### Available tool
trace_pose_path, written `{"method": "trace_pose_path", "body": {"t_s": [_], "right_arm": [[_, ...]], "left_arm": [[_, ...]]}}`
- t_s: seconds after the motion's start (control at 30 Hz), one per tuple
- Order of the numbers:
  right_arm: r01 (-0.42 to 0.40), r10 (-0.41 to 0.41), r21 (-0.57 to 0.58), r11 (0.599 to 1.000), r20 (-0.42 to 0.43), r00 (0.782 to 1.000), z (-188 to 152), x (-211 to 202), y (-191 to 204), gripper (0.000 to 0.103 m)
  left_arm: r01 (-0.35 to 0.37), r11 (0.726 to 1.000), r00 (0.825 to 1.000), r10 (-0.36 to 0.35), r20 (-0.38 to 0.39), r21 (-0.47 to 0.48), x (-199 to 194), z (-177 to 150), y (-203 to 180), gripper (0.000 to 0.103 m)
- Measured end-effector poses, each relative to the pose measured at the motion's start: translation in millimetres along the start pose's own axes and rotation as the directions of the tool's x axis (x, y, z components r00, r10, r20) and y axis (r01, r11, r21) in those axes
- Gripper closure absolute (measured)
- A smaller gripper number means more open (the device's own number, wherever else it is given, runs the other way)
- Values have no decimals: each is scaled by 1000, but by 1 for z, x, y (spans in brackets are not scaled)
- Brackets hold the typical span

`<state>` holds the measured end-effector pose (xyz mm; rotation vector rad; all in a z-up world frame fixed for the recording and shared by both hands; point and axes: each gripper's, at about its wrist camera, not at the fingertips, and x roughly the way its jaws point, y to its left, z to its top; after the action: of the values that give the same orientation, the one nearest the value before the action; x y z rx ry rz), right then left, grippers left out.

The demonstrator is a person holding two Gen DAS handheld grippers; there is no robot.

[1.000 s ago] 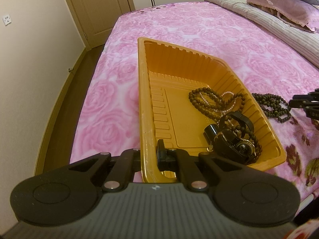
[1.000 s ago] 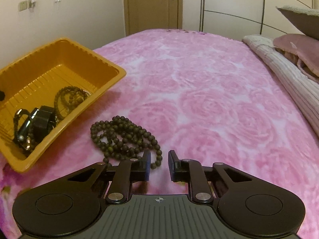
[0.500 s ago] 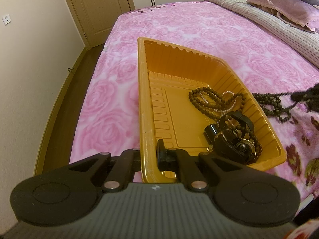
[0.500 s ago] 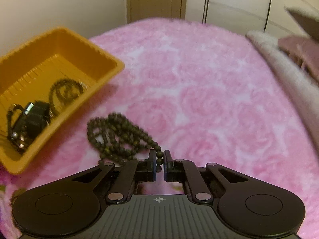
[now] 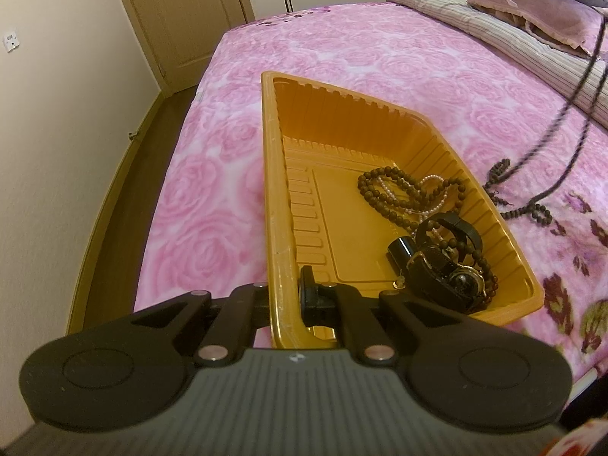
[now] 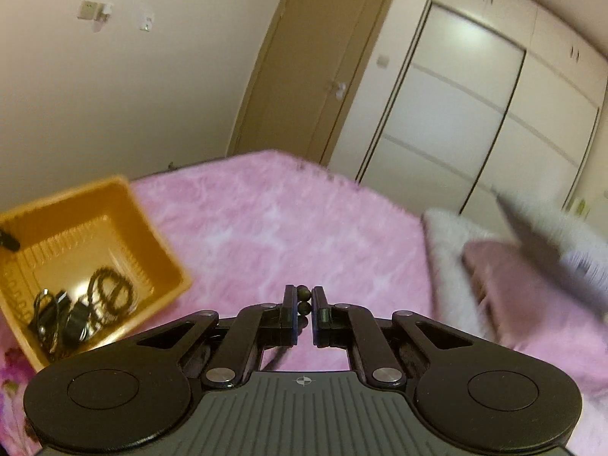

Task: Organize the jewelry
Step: 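Lift the dark bead necklace high and carry it over the tray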

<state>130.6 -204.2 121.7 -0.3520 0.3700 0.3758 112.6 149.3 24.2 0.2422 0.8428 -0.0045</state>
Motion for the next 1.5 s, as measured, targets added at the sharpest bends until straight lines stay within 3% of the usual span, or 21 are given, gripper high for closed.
{"method": "trace_pose_path", "body": {"t_s": [0.37, 0.63, 1.07, 1.5], "right_arm": [[47, -30, -144, 989, 119, 992, 74, -42, -29, 96], [28, 15, -223, 974, 189, 982, 129, -60, -27, 96], [-30, 114, -351, 936, 222, 968, 204, -60, 3, 96], [-90, 204, -459, 884, 206, 957, 254, -31, 43, 96]], "left_arm": [[-2, 1000, 1000, 2, 0, 5, -1, 1, -1, 99], [-2, 1000, 1000, 2, 1, 7, -1, 1, -1, 99], [6, 1000, 1000, -6, 5, 1, -2, 1, 1, 98], [14, 1000, 1000, -14, 7, -9, -3, 0, 2, 98]]}}
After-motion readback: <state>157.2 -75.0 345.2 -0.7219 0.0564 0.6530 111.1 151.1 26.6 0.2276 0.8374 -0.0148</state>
